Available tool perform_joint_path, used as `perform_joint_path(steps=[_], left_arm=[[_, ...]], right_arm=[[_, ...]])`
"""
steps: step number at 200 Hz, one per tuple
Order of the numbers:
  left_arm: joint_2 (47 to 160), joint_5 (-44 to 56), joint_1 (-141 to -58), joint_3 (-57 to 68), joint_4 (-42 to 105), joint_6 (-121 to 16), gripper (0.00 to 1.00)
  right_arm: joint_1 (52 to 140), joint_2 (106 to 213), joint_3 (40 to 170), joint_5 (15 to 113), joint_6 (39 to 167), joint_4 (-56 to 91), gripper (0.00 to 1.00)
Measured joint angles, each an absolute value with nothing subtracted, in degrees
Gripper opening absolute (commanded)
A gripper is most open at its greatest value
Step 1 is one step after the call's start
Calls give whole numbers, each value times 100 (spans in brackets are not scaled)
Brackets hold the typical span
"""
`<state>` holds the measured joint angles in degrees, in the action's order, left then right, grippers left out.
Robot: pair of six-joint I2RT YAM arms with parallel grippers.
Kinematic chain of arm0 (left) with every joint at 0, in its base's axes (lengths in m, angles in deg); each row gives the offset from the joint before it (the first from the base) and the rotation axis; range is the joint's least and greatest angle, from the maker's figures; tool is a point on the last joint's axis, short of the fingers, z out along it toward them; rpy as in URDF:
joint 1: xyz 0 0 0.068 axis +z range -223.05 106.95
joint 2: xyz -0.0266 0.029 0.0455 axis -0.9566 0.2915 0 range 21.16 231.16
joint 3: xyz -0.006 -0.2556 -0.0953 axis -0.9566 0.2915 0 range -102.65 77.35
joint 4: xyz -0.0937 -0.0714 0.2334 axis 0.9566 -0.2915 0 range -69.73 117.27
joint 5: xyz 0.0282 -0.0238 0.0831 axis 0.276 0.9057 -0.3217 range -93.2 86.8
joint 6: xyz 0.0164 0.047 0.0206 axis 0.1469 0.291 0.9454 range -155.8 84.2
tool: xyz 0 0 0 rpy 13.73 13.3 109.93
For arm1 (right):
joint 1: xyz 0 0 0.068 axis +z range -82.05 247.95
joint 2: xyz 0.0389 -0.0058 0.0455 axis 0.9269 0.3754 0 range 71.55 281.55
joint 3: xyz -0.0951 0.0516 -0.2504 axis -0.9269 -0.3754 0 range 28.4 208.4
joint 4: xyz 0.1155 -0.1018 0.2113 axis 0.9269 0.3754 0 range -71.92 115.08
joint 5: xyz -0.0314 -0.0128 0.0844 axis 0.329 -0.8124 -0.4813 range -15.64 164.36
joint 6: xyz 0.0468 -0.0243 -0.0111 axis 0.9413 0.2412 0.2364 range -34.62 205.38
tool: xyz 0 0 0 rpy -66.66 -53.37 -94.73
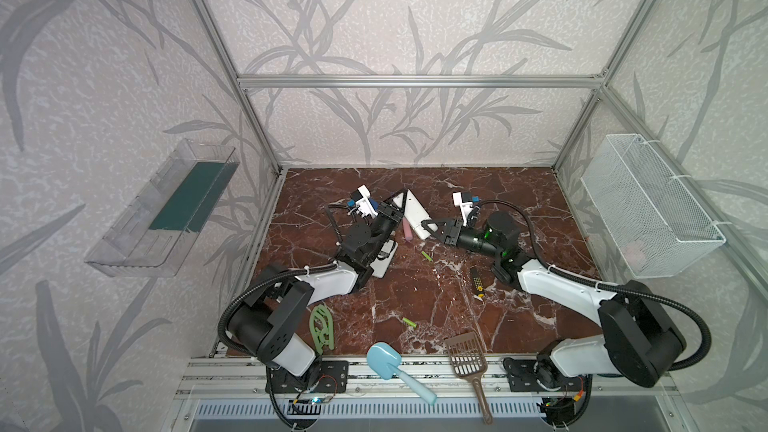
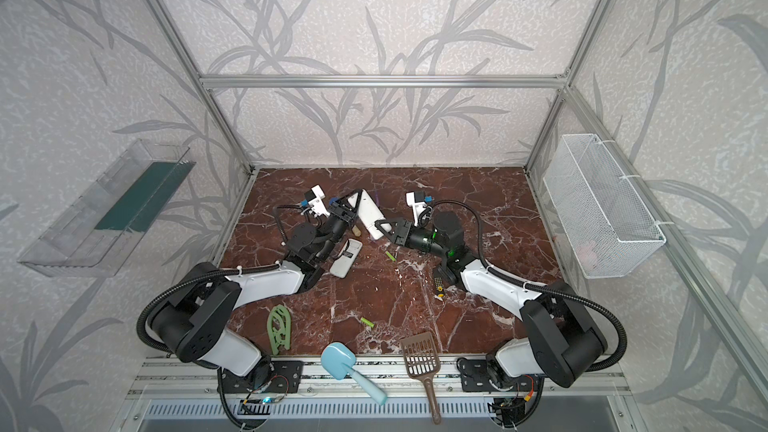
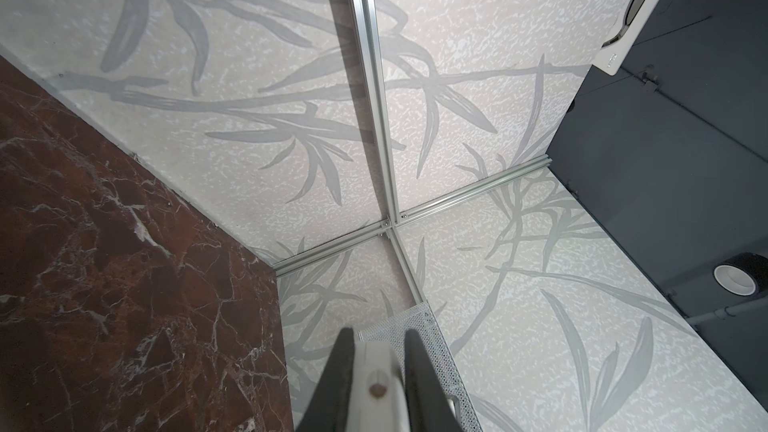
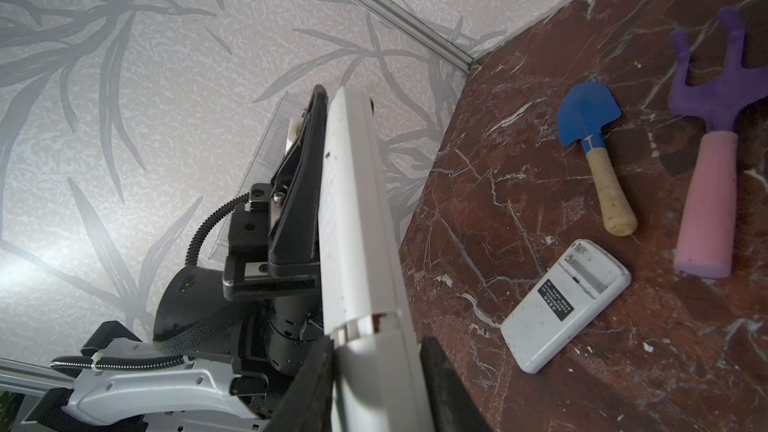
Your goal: Unload the batteries from the remote control
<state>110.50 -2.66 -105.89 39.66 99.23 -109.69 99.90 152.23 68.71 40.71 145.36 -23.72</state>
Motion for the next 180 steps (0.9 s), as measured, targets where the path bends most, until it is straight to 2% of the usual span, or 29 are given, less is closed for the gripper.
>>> perform_joint_path(steps=[42, 109, 180], left_arm=[[11059, -343, -10587, 3966, 9932, -10993, 0], [11074, -476, -10587, 3981, 9941, -11061, 0], [11096, -642, -10589, 4081, 9947, -11203, 0]], right_arm=[[9987, 15258, 6871, 4104, 14630, -2372, 43], [9987, 15328, 6970, 4136, 14694, -2331, 44], [9987, 15321, 7175, 4291, 14606, -1764, 58]])
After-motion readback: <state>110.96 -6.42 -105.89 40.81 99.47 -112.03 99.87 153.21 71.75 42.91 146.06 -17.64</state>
